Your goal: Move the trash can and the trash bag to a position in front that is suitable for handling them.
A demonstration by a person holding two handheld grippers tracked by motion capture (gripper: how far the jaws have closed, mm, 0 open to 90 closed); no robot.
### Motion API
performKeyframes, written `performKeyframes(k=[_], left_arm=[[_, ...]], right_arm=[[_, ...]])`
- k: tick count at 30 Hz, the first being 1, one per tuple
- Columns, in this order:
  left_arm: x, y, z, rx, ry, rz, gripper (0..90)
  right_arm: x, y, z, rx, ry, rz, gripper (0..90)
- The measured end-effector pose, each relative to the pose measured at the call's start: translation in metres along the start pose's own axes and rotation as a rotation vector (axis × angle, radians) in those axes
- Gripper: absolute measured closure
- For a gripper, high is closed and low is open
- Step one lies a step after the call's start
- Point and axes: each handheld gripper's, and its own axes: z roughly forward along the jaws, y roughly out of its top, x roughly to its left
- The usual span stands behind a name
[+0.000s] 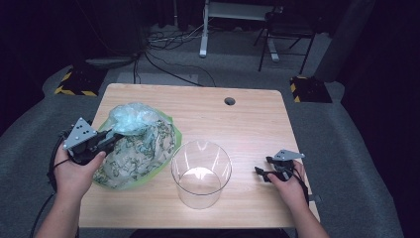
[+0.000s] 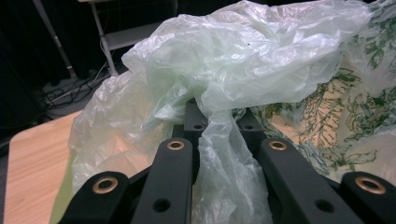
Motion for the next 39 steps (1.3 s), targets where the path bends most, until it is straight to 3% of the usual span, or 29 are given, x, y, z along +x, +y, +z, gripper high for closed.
performKeyframes(k=[10,17,23,39], left_arm=[[-0.007,0.018,-0.013,-0.040,-0.017,-0.008,80.0],[-0.018,0.028,-0.017,-0.052,-0.055,-0.009,80.0],[-0.037,0.035,-0.013,-0.057,-0.107,0.003,80.0],[-0.094,0.052,0.010,-0.048,-0.251,0.085,79.9]], right_arm=[[0.000,0.000,0.000,0.000,-0.002,-0.002,30.7],[0.001,0.000,0.000,0.000,0.002,-0.007,30.7],[0.001,0.000,0.000,0.000,0.002,-0.009,30.7],[0.001,0.000,0.000,-0.002,0.003,-0.016,30.7]])
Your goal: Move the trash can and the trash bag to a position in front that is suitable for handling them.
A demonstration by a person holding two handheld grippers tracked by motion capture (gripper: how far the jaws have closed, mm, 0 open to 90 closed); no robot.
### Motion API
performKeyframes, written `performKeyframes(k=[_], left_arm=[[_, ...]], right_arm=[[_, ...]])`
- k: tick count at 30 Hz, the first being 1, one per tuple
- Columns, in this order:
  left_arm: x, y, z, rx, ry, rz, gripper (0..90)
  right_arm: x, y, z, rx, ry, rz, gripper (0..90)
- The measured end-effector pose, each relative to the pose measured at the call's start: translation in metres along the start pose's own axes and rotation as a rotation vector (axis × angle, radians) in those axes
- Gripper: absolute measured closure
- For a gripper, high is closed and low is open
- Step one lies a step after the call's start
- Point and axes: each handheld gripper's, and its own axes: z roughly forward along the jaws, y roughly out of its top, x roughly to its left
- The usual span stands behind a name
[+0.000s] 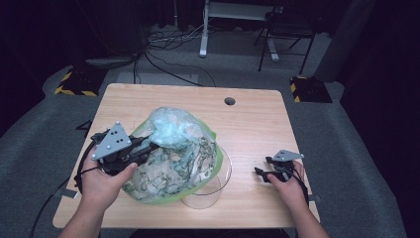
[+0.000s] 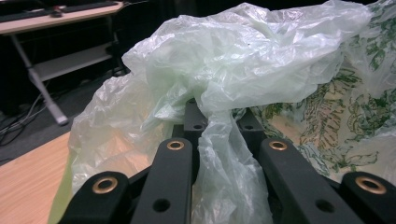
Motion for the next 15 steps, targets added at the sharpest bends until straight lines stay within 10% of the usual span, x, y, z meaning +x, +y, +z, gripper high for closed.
performKeyframes(k=[15], left_arm=[[-0.038,0.010,0.044,0.018,-0.125,0.040,79.5]], right_arm=[[0.001,0.000,0.000,-0.001,-0.002,-0.008,30.8]])
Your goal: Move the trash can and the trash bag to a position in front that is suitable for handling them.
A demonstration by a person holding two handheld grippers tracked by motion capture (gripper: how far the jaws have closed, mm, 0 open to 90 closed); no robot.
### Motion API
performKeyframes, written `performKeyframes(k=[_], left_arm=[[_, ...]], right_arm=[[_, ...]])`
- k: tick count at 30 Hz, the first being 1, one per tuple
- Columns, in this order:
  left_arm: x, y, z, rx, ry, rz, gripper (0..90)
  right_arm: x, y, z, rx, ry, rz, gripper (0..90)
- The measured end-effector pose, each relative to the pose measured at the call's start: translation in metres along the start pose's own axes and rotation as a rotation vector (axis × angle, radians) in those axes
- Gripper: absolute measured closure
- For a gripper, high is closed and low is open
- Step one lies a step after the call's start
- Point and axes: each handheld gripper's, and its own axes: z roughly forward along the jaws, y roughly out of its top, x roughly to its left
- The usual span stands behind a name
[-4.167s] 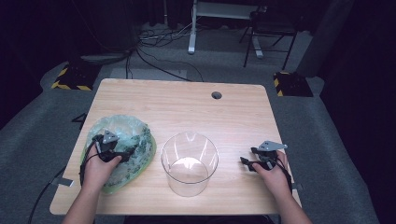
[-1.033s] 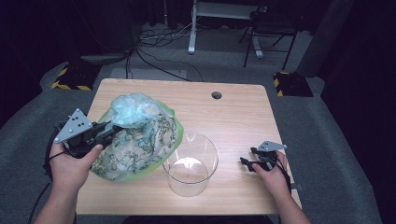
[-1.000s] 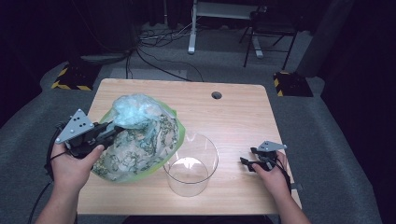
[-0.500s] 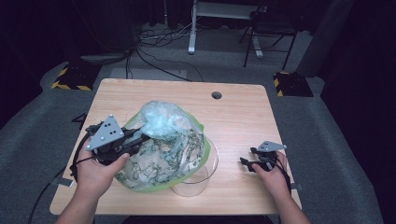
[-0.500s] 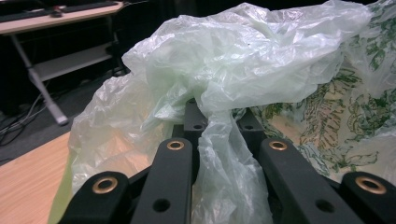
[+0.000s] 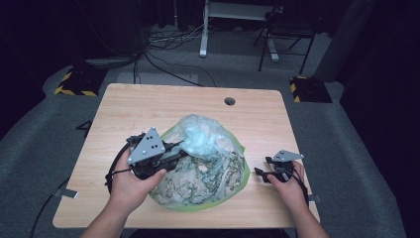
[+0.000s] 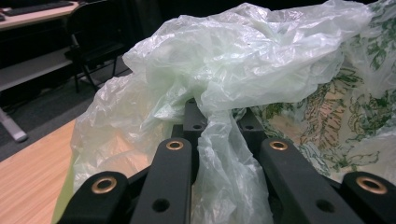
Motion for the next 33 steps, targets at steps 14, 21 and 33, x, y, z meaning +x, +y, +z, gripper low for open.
performKeyframes(k=[14,21,33], left_arm=[[-0.010,-0.002,0.036,0.035,-0.084,-0.006,60.7],[-0.010,-0.004,0.035,0.029,-0.095,0.012,35.4],[0.004,-0.012,0.017,0.008,-0.032,-0.012,35.6]], right_arm=[[0.000,0.000,0.000,0.001,0.007,-0.005,30.8],[-0.001,-0.001,-0.001,0.002,0.004,0.003,29.1],[-0.009,0.001,-0.032,-0.079,0.001,0.071,23.4]])
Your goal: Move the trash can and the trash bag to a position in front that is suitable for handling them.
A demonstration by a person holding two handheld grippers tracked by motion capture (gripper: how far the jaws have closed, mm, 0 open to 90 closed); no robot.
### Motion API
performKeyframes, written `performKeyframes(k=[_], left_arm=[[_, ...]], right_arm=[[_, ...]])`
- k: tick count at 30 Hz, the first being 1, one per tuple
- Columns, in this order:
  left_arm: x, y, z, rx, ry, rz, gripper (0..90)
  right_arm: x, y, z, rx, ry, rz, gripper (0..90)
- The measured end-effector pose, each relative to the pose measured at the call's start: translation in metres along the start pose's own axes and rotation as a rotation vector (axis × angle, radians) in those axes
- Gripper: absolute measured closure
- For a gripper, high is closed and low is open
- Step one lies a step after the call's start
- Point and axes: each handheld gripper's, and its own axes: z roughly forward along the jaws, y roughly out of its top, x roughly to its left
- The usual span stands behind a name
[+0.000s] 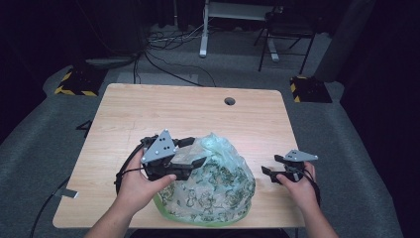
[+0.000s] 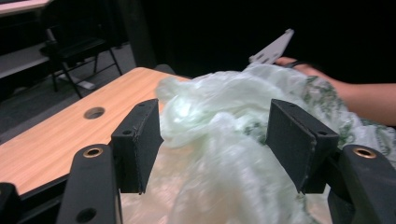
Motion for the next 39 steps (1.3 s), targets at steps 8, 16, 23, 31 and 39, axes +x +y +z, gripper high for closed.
performKeyframes(k=[8,16,23,31,39], left_arm=[[0.007,-0.007,-0.009,0.015,0.053,-0.014,36.1],[0.012,-0.018,-0.019,0.005,0.077,-0.036,36.6],[0.022,-0.022,-0.041,0.000,0.142,-0.043,36.8],[0.027,-0.030,-0.057,-0.014,0.178,-0.067,36.7],[0.019,-0.032,-0.062,-0.026,0.154,-0.066,36.7]], right_arm=[[0.000,0.034,-0.030,-0.045,-0.023,-0.060,22.4],[0.017,0.059,-0.039,-0.085,0.015,-0.107,21.7],[0.027,0.083,-0.044,-0.086,0.046,-0.166,22.9],[0.043,0.107,-0.058,-0.113,0.090,-0.195,22.5],[0.069,0.124,-0.065,-0.144,0.167,-0.230,21.0]])
